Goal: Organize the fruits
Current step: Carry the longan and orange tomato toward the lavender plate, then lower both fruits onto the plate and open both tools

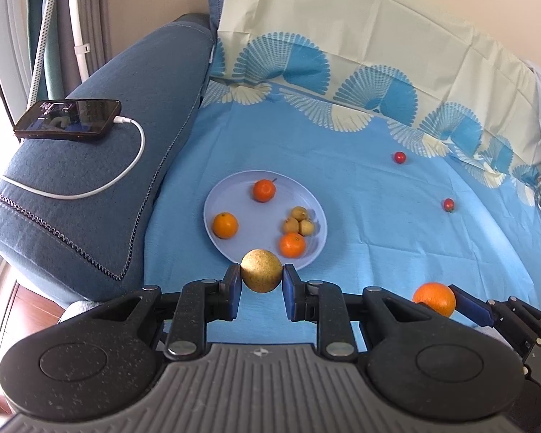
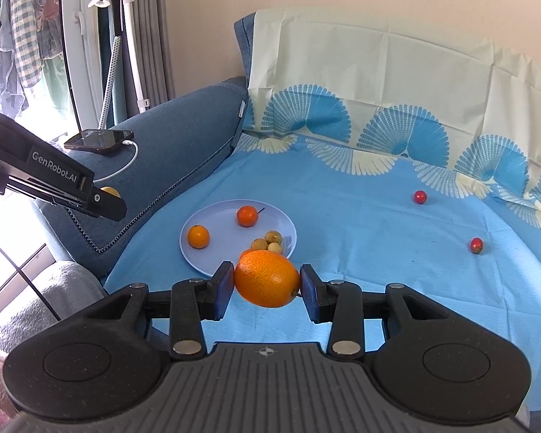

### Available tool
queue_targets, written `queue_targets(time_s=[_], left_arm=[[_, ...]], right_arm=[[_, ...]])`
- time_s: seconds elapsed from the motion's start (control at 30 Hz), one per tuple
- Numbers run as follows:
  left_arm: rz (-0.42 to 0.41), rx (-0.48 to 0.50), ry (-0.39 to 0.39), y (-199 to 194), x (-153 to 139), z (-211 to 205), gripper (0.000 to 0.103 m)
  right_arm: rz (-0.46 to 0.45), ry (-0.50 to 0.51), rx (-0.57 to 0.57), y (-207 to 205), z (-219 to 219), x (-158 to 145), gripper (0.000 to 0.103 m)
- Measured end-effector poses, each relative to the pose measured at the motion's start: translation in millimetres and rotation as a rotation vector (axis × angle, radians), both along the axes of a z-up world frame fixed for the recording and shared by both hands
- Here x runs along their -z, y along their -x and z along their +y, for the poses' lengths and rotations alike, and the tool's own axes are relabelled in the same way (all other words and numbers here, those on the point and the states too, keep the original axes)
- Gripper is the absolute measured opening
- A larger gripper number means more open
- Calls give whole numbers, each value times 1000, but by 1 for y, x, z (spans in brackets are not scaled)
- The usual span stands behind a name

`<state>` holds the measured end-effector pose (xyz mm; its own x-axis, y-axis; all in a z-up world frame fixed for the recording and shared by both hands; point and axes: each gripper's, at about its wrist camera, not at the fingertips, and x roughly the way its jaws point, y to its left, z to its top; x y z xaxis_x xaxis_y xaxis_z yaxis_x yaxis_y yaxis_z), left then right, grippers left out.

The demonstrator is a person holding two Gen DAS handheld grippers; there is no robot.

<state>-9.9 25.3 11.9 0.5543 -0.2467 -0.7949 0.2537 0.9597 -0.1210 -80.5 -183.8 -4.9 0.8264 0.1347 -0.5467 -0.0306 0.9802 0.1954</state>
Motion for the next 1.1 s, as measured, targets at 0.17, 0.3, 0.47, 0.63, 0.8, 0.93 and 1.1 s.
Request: queue_targets(time_s=[0.17, 0.3, 0.47, 0.63, 0.8, 0.93, 1.1], left_arm=[[19, -23, -17, -28, 9, -3, 26], [34, -37, -25, -55, 16, -10, 26], [39, -38, -50, -90, 30, -24, 26], [59, -36, -73, -126, 50, -39, 26], [84, -25, -108, -156, 78, -53, 26], [101, -13, -145, -176, 102, -64, 26], [133, -3, -186, -196, 131, -71, 26]], right_arm=[[21, -10, -18, -25, 1, 4, 42], [34, -19, -33, -52, 2, 10, 42], [52, -20, -47, -91, 4, 23, 42], [85, -13, -58, -130, 9, 40, 42], [109, 7, -84, -166, 18, 59, 42], [140, 12, -104, -190, 25, 76, 42], [157, 31, -136, -213, 33, 95, 42]])
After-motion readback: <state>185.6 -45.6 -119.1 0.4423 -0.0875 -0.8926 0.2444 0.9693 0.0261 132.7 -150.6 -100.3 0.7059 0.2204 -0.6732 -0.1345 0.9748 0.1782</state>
